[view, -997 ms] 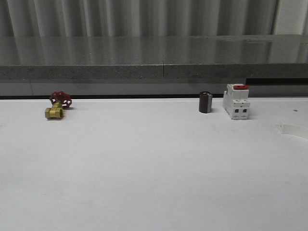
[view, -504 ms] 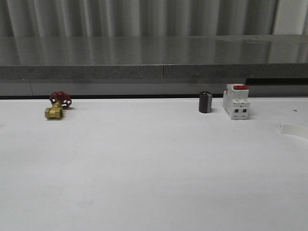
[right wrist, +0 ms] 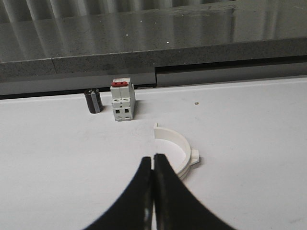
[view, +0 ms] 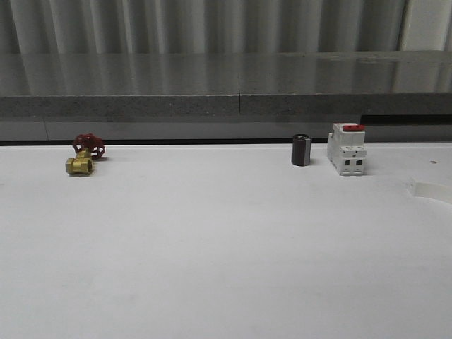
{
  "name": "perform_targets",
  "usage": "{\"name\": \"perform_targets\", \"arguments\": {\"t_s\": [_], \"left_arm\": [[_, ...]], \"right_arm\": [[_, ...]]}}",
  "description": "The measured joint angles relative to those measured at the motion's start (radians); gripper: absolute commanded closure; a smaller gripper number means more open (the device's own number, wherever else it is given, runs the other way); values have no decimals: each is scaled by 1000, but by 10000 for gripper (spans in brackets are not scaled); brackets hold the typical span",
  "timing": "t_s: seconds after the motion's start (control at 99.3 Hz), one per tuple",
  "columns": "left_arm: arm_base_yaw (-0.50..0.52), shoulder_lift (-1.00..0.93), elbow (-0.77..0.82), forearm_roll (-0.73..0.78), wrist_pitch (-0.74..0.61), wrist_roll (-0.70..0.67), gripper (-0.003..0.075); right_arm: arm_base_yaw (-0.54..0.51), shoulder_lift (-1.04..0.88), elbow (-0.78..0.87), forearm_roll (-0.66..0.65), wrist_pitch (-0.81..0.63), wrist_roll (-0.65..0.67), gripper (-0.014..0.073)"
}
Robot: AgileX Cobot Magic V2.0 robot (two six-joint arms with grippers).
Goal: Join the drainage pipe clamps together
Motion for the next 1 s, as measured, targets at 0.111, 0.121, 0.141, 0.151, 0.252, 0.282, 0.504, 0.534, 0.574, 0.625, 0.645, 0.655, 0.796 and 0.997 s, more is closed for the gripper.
{"name": "perform_targets", "arguments": {"t_s": [0.111,0.121,0.141,0.151,0.252,0.282,0.504,0.534,0.574,0.625,0.645,0.655,0.796,0.997], "left_arm": [[0,57,0,4,2,0,634],[0,60,0,3,2,0,609],[0,68,0,3,2,0,567],[0,71,0,3,2,0,552],[0,100,-2,3,2,0,290],[0,105,-2,3,2,0,200],[0,146,-2,0,4,0,61],[0,155,-2,0,4,0,61],[0,168,-4,0,4,0,61],[0,194,-17,0,6,0,61],[0,208,-24,0,8,0,61],[0,218,-31,0,10,0,61],[12,355,-123,-5,35,20,61],[98,581,-296,-90,58,157,61]], "right_arm": [[0,0,0,0,0,0,711],[0,0,0,0,0,0,711],[0,0,0,0,0,0,711],[0,0,0,0,0,0,711],[0,0,0,0,0,0,711],[0,0,0,0,0,0,711],[0,0,0,0,0,0,711],[0,0,0,0,0,0,711],[0,0,0,0,0,0,711],[0,0,0,0,0,0,711],[0,0,0,0,0,0,711],[0,0,0,0,0,0,711],[0,0,0,0,0,0,711],[0,0,0,0,0,0,711]]}}
